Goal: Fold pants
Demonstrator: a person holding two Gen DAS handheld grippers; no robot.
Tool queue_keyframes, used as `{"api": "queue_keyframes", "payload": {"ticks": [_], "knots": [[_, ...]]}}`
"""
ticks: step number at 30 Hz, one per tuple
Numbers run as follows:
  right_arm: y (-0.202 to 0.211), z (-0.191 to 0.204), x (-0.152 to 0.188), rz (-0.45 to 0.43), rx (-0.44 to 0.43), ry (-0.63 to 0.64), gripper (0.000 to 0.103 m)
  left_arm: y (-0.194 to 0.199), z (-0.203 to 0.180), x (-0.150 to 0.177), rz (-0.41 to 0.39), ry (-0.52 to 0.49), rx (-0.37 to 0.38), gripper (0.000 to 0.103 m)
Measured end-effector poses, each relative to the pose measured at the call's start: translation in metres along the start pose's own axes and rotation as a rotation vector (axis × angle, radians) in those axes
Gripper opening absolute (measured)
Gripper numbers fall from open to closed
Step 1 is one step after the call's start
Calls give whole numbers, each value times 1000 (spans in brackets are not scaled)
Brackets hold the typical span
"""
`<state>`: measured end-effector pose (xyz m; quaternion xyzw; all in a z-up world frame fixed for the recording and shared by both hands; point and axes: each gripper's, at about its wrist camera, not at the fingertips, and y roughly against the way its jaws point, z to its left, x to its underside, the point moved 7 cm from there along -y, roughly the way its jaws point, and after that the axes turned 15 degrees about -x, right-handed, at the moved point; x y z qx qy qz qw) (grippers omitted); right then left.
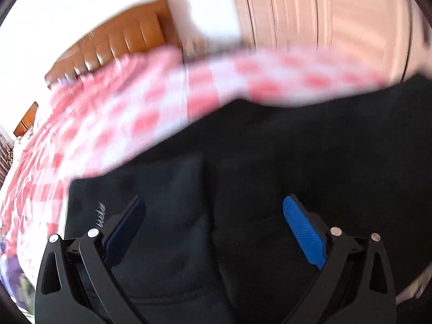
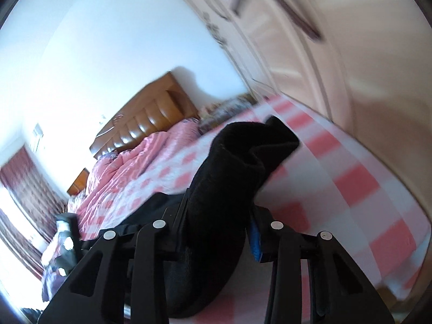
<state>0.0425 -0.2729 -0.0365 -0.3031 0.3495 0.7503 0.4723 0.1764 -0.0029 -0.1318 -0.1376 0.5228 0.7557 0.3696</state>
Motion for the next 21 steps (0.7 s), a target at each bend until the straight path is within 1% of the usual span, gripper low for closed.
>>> {"api": "queue_keyframes", "payload": {"ticks": [2, 4, 5, 6, 7, 8, 9, 10, 11, 12, 13, 14, 16, 17, 18, 19, 20, 21], "knots": [[-14, 30, -9, 8, -31, 84, 37, -6, 3, 1, 12, 31, 62, 102], [-29, 62, -13, 21, -56, 181, 37, -1, 12, -1, 16, 65, 105, 102], [-39, 81, -13, 32, -67, 247, 37, 8, 22, -6, -5, 124, 169, 101], [-50, 101, -11, 47, -77, 319, 37, 17, 35, -10, -12, 204, 270, 101], [-59, 114, -8, 58, -85, 367, 37, 21, 44, -14, -4, 262, 359, 101], [-71, 133, 0, 76, -101, 430, 37, 27, 58, -20, 19, 346, 514, 101], [-84, 150, 10, 100, -121, 482, 36, 30, 70, -25, 36, 408, 649, 101], [-96, 166, 23, 122, -142, 527, 36, 33, 85, -30, 68, 479, 824, 101], [-105, 176, 32, 138, -155, 560, 36, 33, 93, -34, 94, 509, 922, 101], [-114, 187, 45, 159, -166, 602, 36, 33, 103, -37, 131, 539, 1057, 101], [-127, 200, 66, 195, -174, 661, 36, 32, 111, -39, 162, 555, 1161, 101], [-135, 208, 83, 225, -177, 705, 36, 28, 115, -40, 185, 561, 1199, 101], [-151, 219, 119, 286, -177, 793, 36, 14, 122, -35, 244, 554, 1206, 101], [-161, 220, 144, 328, -171, 845, 36, 9, 120, -31, 273, 554, 1215, 101], [-167, 219, 155, 345, -161, 871, 35, 1, 117, -25, 308, 550, 1220, 101], [-169, 218, 168, 356, -145, 911, 35, -5, 113, -18, 353, 540, 1206, 101], [-169, 217, 180, 347, -123, 972, 35, -15, 107, -10, 400, 535, 1180, 101], [-167, 219, 186, 326, -101, 1035, 35, -21, 102, -3, 426, 539, 1177, 101]]}}
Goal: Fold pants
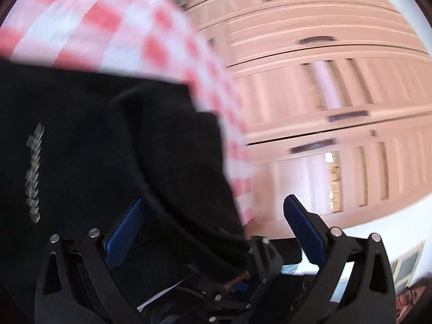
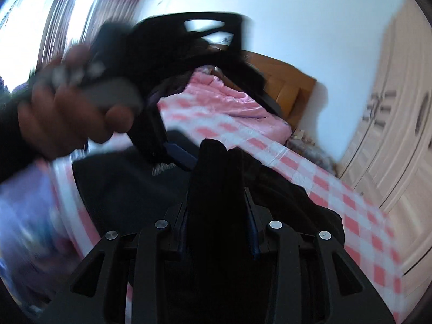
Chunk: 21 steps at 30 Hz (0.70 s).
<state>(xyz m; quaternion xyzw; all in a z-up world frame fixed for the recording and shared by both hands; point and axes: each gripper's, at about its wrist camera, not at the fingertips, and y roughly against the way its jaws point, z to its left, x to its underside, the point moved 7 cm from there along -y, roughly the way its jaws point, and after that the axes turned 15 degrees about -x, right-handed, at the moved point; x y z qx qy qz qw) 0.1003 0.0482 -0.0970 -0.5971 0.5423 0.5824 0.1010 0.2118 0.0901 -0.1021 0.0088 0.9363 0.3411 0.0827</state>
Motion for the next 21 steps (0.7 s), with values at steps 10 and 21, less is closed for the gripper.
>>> {"api": "queue_keyframes", "payload": {"ticks": [10, 21], "knots": [[7, 13, -3, -10, 105, 154, 36, -46, -34, 7, 123, -112, -168, 99], [102, -68, 69, -56, 20, -221, 92, -46, -57, 5, 40, -248, -441, 25]]}}
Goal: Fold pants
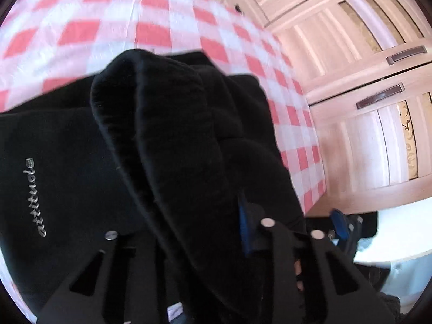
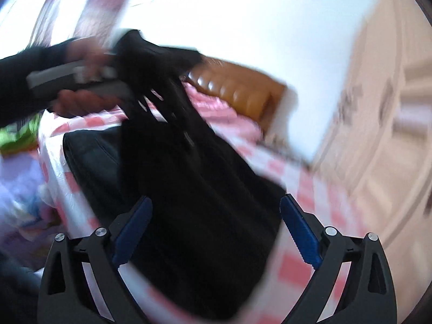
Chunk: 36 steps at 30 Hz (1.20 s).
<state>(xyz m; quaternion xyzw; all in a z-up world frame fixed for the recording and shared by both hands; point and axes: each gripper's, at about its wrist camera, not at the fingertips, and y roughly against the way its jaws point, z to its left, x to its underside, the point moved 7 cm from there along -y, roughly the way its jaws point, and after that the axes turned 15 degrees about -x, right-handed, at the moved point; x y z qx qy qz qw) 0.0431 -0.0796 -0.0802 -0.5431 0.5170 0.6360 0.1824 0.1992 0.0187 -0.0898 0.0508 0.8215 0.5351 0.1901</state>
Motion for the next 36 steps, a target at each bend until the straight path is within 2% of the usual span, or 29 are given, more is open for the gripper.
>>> {"api": "queue_keyframes", "payload": {"ticks": [2, 4, 5, 7, 9, 13, 15, 17, 19, 20, 22, 24, 26, 27, 28, 29, 30, 33, 36], "knots": [[12, -15, 17, 9, -62, -110, 92, 18, -16, -4, -73, 2, 35, 23], [18, -13, 29, 19, -133, -191, 92, 37, -41, -10, -128, -7, 78, 23], [19, -7, 34, 32, -141, -205, 92, 49, -61, -17, -159, -20, 94, 22], [8, 0, 38, 82, -66, -185, 92, 65, -88, -25, -198, -50, 91, 22], [-8, -13, 37, 117, -12, -185, 92, 75, -102, -33, -220, -56, 89, 22], [-15, -6, 23, 133, 46, -172, 92, 105, -100, -43, -258, -25, 130, 22], [-14, -9, 26, 128, 88, -140, 92, 127, -80, -43, -291, 13, 152, 21], [-17, -4, 20, 110, 83, -121, 92, 147, -50, -41, -328, 53, 151, 21], [-26, 5, 21, 135, 111, -70, 92, 159, -11, -35, -352, 117, 139, 22], [-32, 9, 24, 156, 133, -33, 92, 158, 23, -29, -352, 171, 131, 22], [-39, 16, 29, 182, 129, -13, 92, 139, 71, -17, -320, 259, 136, 22], [-43, 20, 33, 201, 120, -6, 92, 95, 133, 5, -240, 360, 134, 22], [-44, 20, 34, 200, 116, -9, 92, 46, 175, 29, -169, 447, 190, 21], [-44, 19, 35, 201, 114, -13, 92, 35, 183, 33, -163, 456, 215, 22], [-47, 17, 36, 202, 109, -16, 92, 25, 192, 41, -179, 478, 282, 22], [-47, 16, 36, 203, 103, -21, 92, 25, 193, 44, -210, 485, 340, 22], [-47, 16, 37, 203, 103, -22, 92, 27, 193, 45, -228, 482, 362, 22], [-44, 13, 38, 199, 106, -37, 92, 33, 181, 44, -255, 456, 359, 22], [-34, 7, 35, 158, 148, -57, 92, 44, 162, 39, -267, 426, 392, 22]]}}
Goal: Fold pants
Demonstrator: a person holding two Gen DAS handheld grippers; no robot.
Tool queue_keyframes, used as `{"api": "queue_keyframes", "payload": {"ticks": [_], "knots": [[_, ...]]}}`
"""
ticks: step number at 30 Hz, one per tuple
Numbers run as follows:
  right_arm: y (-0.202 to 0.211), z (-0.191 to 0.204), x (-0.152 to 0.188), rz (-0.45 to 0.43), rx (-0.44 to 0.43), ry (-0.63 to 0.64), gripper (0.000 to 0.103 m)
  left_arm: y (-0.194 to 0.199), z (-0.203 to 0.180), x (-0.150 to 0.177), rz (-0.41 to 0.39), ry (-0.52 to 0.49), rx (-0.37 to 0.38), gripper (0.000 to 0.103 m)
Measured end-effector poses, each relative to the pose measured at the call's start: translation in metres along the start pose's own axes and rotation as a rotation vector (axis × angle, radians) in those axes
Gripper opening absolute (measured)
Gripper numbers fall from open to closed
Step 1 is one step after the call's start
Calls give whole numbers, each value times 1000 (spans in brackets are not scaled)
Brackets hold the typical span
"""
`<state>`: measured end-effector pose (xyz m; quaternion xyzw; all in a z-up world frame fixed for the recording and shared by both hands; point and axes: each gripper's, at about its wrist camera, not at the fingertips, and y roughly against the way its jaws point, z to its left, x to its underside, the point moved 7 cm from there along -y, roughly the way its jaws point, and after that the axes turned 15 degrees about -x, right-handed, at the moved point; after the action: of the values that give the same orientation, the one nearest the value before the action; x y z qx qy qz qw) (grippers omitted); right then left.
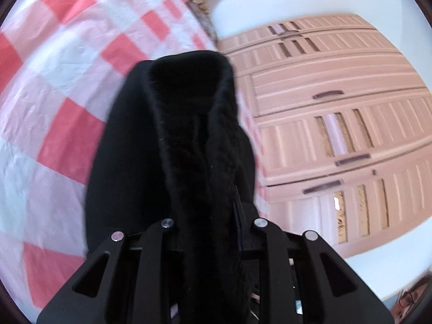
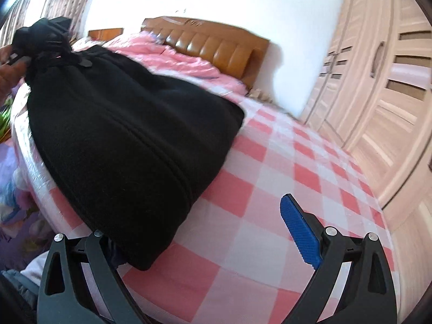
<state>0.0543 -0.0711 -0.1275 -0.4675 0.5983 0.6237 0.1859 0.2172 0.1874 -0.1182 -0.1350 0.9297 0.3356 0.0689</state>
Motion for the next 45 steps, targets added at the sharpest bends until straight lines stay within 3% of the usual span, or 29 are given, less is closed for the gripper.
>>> {"api": "queue_keyframes", "payload": {"ticks": [3, 5, 7, 10, 13, 14, 15, 17, 18, 21, 24, 28, 31, 33, 35, 37, 41, 43, 45], "knots": [[7, -13, 1, -26, 20, -54, 92, 5, 9, 11, 26, -5, 23, 23], [1, -18, 7, 2, 2, -82, 92, -7, 26, 14, 46, -1, -22, 23], [-5, -16, 11, 36, -11, -78, 96, -1, 28, 13, 26, -13, 16, 24], [0, -10, 10, 34, -41, -34, 96, 3, 28, 10, -3, -46, -75, 30], [17, -3, 13, 19, -189, 6, 96, 27, 33, 13, -71, -31, -195, 56], [27, -1, 15, 8, -258, 11, 96, 40, 33, 15, -118, -30, -229, 73], [36, 0, 16, -7, -328, 0, 96, 58, 33, 16, -196, -26, -296, 84], [51, -5, 8, -60, -460, -66, 96, 92, 22, 24, -336, -56, -449, 85], [52, -8, -1, -68, -527, -105, 96, 98, 9, 30, -352, -97, -450, 86], [41, -24, -41, -137, -584, -183, 98, 90, -47, 54, -342, -249, -352, 94], [13, -40, -78, -150, -718, -286, 98, 51, -84, 71, -302, -399, -390, 94], [-54, -70, -112, -53, -790, -498, 98, 1, -73, 90, -247, -480, -506, 94], [-111, -65, -124, 77, -912, -609, 98, -6, -62, 105, -304, -582, -552, 94], [-143, -58, -129, 149, -887, -575, 98, -10, -59, 112, -311, -622, -598, 94], [-183, -57, -128, 234, -777, -516, 98, -18, -57, 120, -325, -710, -680, 94], [-196, -64, -136, 213, -765, -528, 98, -23, -54, 124, -347, -769, -720, 95], [-184, -76, -151, 165, -750, -655, 99, -14, -49, 121, -353, -741, -642, 95], [-170, -69, -164, 132, -775, -623, 99, -12, -46, 121, -364, -752, -635, 95], [-167, -39, -173, 170, -911, -595, 99, -14, -46, 121, -378, -756, -640, 96]]}}
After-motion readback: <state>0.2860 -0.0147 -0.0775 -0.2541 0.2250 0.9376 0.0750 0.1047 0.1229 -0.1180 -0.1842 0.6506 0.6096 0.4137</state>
